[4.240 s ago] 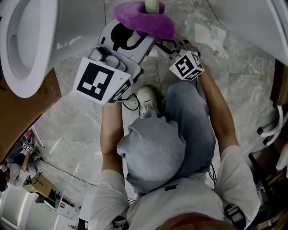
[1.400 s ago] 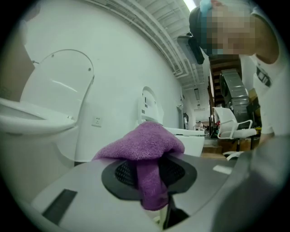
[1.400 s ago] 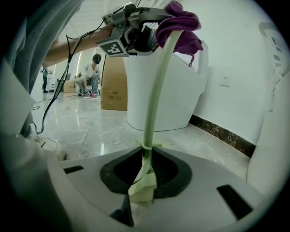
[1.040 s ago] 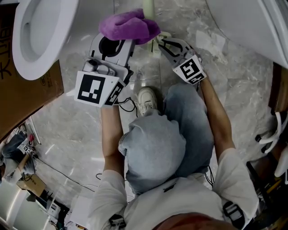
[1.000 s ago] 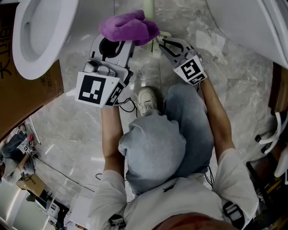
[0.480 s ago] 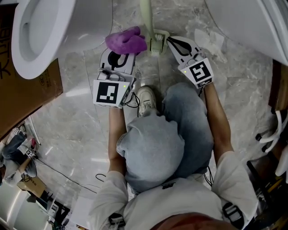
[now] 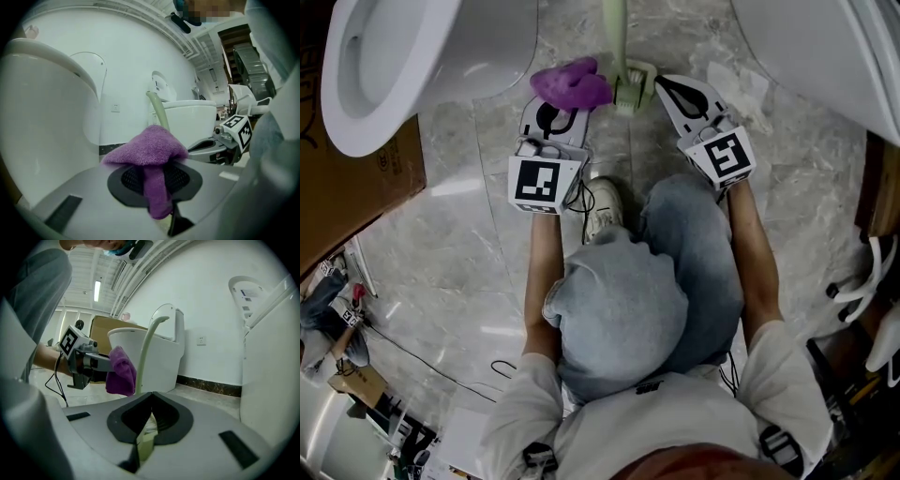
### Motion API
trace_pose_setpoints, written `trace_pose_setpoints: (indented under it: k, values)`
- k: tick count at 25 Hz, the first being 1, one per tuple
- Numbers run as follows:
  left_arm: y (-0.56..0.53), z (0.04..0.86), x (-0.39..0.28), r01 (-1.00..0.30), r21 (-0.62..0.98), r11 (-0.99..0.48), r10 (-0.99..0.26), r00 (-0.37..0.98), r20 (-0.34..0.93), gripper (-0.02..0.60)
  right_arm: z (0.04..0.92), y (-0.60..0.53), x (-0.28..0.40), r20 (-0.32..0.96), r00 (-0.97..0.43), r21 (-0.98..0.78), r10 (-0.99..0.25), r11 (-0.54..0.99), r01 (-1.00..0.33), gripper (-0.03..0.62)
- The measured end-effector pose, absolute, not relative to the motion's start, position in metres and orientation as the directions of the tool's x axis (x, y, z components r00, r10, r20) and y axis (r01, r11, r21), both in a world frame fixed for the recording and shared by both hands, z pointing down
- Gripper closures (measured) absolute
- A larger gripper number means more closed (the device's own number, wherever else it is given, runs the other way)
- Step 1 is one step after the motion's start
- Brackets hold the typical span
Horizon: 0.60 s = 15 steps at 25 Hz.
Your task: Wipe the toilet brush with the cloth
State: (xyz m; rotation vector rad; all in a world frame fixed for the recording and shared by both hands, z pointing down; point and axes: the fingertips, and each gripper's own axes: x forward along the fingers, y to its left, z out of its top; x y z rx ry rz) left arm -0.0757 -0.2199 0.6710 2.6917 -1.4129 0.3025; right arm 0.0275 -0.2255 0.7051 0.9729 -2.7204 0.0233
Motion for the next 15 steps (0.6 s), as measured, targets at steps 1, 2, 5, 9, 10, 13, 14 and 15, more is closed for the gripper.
trace_pose_setpoints:
  k: [1,2,5,9,10,13,14,15]
  values:
    - [-0.22,0.673,-0.076,-0.823,-0.014,-0.568,-0.805,0.553,0.216,0.504,0.702,-0.226,0.027,0.231,-0.746,0.062,-0.625,0.775,-0.629,0.597]
    - [-0.22,0.674,-0.076,-0.823,-0.013,-0.568,-0.805,0.552,0.217,0.504,0.698,-0.227,0.028,0.224,-0.746,0.059,-0.627,0.773,-0.632,0.597]
    - [-0.221,0.673,-0.075,-0.821,-0.016,-0.571,-0.803,0.554,0.218,0.503,0.687,-0.227,0.028,0.205,-0.748,0.053,-0.632,0.77,-0.636,0.597]
    - [-0.221,0.674,-0.075,-0.82,-0.018,-0.572,-0.803,0.555,0.219,0.503,0.684,-0.227,0.028,0.201,-0.749,0.059,-0.631,0.771,-0.634,0.597]
    - [-0.221,0.674,-0.075,-0.82,-0.019,-0.572,-0.803,0.554,0.22,0.503,0.684,-0.226,0.028,0.203,-0.749,0.059,-0.631,0.772,-0.633,0.597]
    - [-0.222,0.675,-0.075,-0.821,-0.02,-0.571,-0.803,0.553,0.223,0.504,0.686,-0.226,0.028,0.204,-0.751,0.061,-0.628,0.774,-0.631,0.597]
    - [-0.222,0.675,-0.075,-0.821,-0.02,-0.571,-0.803,0.553,0.223,0.503,0.686,-0.226,0.028,0.203,-0.751,0.061,-0.628,0.774,-0.63,0.597]
    - [-0.222,0.675,-0.075,-0.821,-0.02,-0.571,-0.802,0.553,0.224,0.503,0.686,-0.226,0.028,0.202,-0.752,0.061,-0.628,0.774,-0.63,0.597]
